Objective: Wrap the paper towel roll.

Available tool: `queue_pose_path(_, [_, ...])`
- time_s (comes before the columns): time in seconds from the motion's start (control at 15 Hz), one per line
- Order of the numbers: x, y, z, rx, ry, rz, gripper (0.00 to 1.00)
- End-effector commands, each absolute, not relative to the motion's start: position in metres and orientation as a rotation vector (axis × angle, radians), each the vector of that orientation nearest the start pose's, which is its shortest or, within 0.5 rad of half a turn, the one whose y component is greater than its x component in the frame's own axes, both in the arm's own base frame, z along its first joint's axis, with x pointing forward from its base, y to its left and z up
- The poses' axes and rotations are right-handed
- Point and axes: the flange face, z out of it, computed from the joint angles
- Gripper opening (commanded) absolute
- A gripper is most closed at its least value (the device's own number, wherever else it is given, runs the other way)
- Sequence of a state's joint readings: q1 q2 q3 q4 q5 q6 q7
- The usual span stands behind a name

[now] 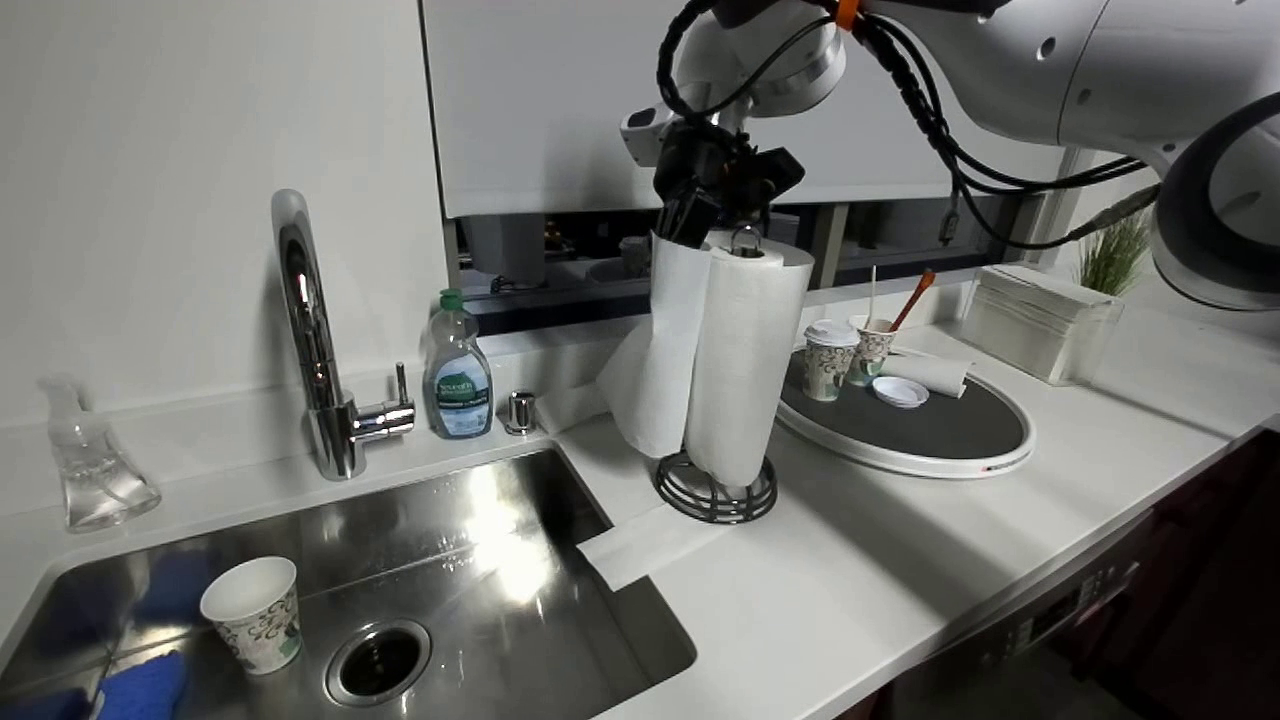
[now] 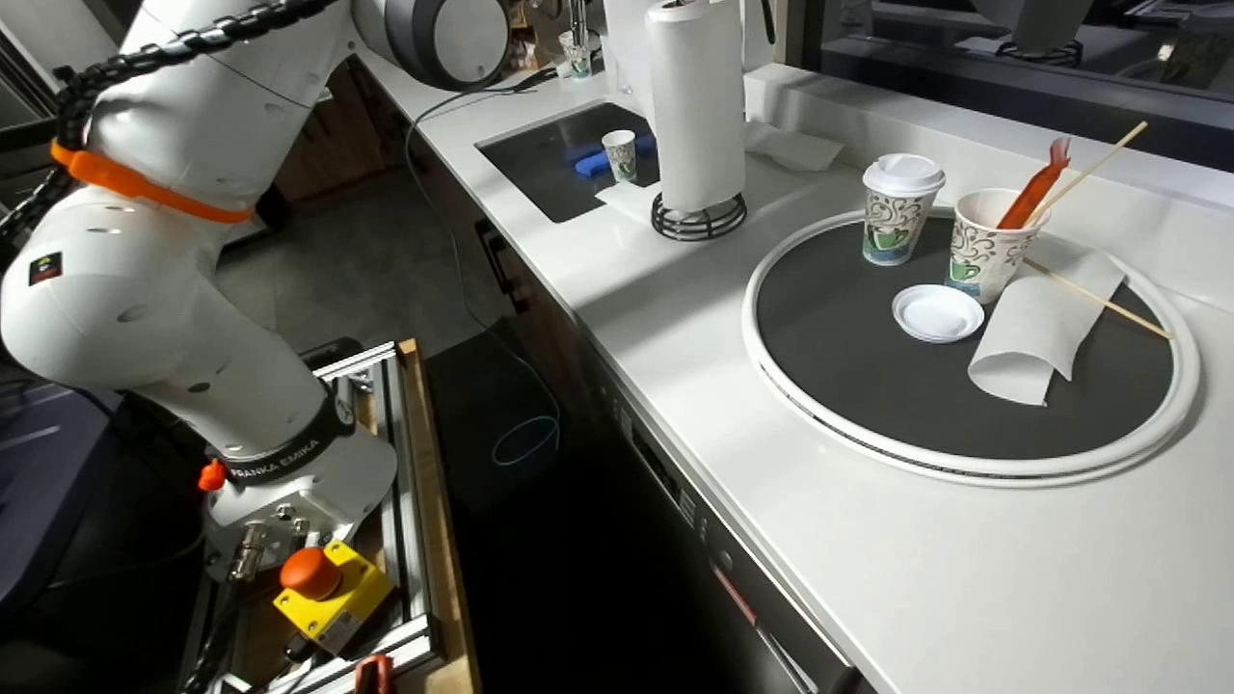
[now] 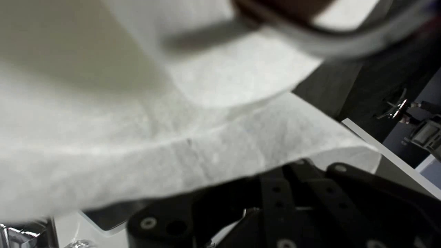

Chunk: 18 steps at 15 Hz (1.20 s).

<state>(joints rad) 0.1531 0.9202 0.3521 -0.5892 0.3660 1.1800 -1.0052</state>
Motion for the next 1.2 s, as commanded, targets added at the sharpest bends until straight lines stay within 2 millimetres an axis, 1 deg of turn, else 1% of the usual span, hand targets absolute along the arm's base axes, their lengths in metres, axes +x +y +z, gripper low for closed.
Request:
queue_pose_path(0.0, [0.671,0.252,0.486,-1.786,-1.679,0.092,0.00])
queue_pose_path(0.13, [0.671,0.248,0.490,-1.785,-1.690,0.081,0.00])
queue_pose_path(0.2, [0.669,0.251,0.490,-1.784,-1.699,0.095,0.00])
queue_pose_path(0.53, [0.657,0.277,0.490,-1.717,-1.770,0.109,0.00])
queue_pose_path(0.6, [0.660,0.281,0.494,-1.722,-1.754,0.054,0.00])
queue_pose_path(0.67, [0.665,0.277,0.489,-1.740,-1.735,0.066,0.01])
queue_pose_path(0.8, [0.662,0.283,0.491,-1.730,-1.744,0.065,0.01])
queue_pose_path(1.0, [0.662,0.282,0.492,-1.731,-1.744,0.062,0.00])
queue_pose_path(1.13, [0.649,0.293,0.492,-1.769,-1.729,0.154,0.00])
